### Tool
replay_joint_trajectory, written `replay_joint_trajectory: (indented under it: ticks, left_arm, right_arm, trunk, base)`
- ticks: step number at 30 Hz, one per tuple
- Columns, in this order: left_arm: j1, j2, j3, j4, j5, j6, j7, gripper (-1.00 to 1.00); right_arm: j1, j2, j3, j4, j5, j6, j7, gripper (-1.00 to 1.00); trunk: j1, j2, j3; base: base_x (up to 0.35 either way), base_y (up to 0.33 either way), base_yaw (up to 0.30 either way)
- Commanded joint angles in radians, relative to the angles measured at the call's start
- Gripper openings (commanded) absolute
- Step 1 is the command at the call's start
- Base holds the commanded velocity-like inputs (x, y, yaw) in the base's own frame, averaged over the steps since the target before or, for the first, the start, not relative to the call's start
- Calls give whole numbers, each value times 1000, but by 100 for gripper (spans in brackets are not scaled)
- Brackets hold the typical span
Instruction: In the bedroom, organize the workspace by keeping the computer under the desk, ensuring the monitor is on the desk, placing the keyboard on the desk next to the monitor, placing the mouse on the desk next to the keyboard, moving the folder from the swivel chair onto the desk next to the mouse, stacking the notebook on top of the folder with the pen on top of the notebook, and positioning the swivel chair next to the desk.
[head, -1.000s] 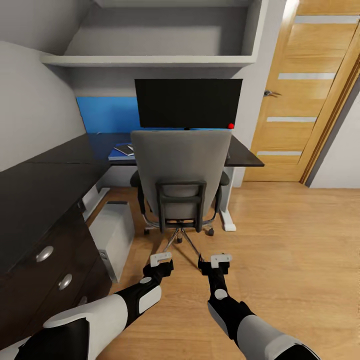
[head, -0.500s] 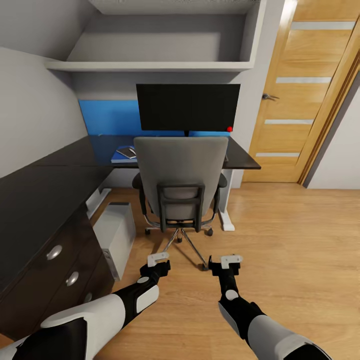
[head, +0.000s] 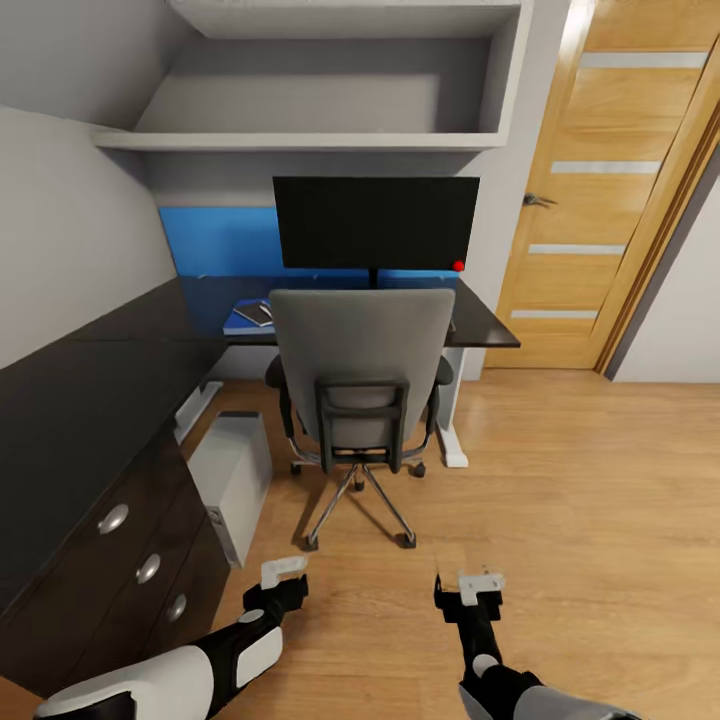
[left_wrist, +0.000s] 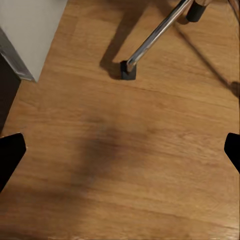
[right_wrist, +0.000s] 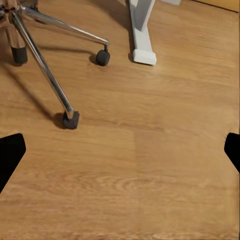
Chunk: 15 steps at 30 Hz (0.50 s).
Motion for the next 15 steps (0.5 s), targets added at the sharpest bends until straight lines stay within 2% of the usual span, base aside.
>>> replay_joint_trajectory:
  ticks: [1, 8, 13, 15]
  left_arm:
    - [25, 8, -9, -1, 7, -5, 6, 100]
    - [146, 30, -8, 2, 7, -4, 5, 100]
    - [196, 41, -8, 2, 7, -5, 6, 100]
    - [219, 55, -8, 2, 7, -5, 5, 100]
  right_arm:
    - [27, 0, 9, 6, -3, -7, -6, 100]
    - [102, 0, 9, 15, -1, -10, -6, 100]
    - [159, 1, 10, 17, -1, -10, -6, 100]
    - [195, 0, 9, 17, -1, -10, -6, 100]
  trunk:
    - [-4, 7, 2]
    - [-31, 56, 24]
    - [-50, 91, 40]
    - [-58, 105, 46]
  base:
    - [0, 0, 0]
    - [0, 0, 0]
    - [0, 0, 0]
    - [0, 0, 0]
